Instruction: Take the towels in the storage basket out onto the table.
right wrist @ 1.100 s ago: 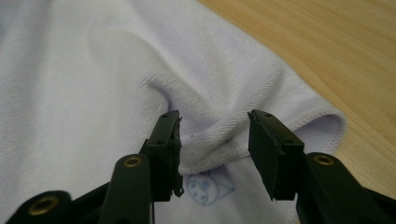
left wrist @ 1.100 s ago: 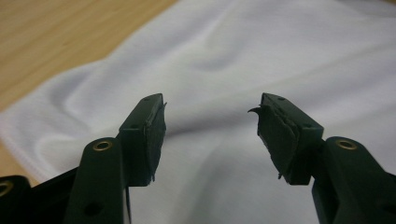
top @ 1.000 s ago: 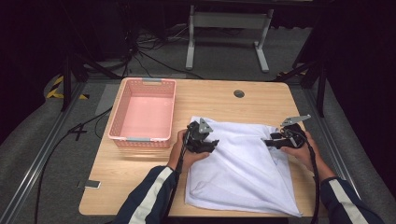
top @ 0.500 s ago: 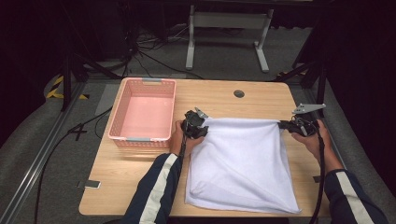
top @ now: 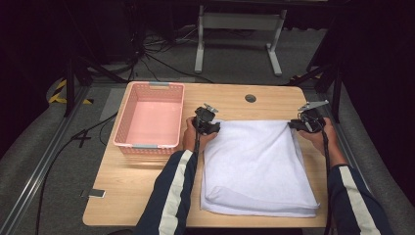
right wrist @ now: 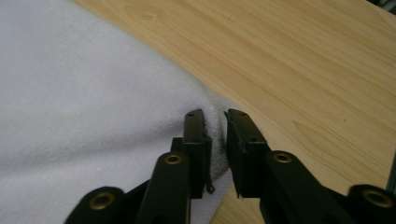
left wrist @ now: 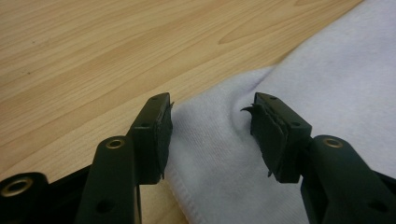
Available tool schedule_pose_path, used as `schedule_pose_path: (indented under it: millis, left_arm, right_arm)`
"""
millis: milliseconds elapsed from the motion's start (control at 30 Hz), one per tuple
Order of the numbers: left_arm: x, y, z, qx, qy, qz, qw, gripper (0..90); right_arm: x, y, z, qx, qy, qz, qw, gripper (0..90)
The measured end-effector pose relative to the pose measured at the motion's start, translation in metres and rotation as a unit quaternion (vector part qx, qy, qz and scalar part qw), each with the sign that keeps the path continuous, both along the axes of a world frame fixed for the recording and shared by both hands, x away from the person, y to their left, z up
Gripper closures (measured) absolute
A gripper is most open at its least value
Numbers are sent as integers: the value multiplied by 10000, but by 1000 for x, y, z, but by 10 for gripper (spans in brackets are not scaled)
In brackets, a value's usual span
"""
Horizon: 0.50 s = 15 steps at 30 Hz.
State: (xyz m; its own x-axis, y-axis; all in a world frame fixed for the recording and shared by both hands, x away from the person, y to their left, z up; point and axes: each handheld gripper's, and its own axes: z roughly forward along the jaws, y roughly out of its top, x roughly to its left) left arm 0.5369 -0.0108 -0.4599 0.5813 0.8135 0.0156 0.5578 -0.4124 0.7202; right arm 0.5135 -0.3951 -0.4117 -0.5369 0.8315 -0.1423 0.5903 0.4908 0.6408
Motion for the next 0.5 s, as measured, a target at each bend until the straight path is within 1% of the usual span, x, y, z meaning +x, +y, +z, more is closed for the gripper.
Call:
schedule_pose_path:
  millis: [33,67,100,133,167,200,233,267,333,367,400,433,467,500]
  left_arm:
    - [2,0,-2,-24,69,-84,9999,516]
    - [3,0,-3,-55,67,-156,9998,561]
    - [3,1,-2,-73,104,-131,9998,595]
    - [5,2,-2,-132,147,-152,9997,655]
    - [6,2,-2,-183,154,-147,9996,701]
    - [8,3,0,-107,164,-171,9997,747]
    - [8,3,1,-102,94,-162,9998,821]
    - [8,3,3,-114,92,-144,9998,852]
    - [8,1,4,-43,78,-155,9998,865]
    - [8,1,4,-41,64,-179,9998,869]
    - [9,1,4,-39,57,-227,9997,869]
    - [10,1,4,-72,63,-215,9997,868]
    - [11,3,4,-70,64,-242,9997,866]
    - [11,4,3,-88,113,-239,9996,864]
  right_arm:
    - [1,-2,-1,145,-7,-37,9999,769]
    - [1,-4,-1,179,-17,9,9998,814]
    - [2,-5,-2,172,-38,63,9998,862]
    - [3,-6,-3,265,-20,98,9996,869]
    - [3,-5,-4,263,25,119,9996,870]
    - [4,-5,-5,174,31,110,9998,868]
    - [4,-5,-6,132,44,104,9998,869]
    - [4,-6,-7,119,-15,107,9999,869]
    - [5,-9,-6,206,-20,88,9997,860]
    - [5,-11,-5,208,-38,32,9998,842]
    - [5,-13,-5,193,-80,-36,9998,794]
    - [5,-16,-4,224,-95,-155,9996,740]
    - [5,-19,-4,283,-156,-267,9991,693]
    - [5,-22,-3,330,-157,-300,9989,692]
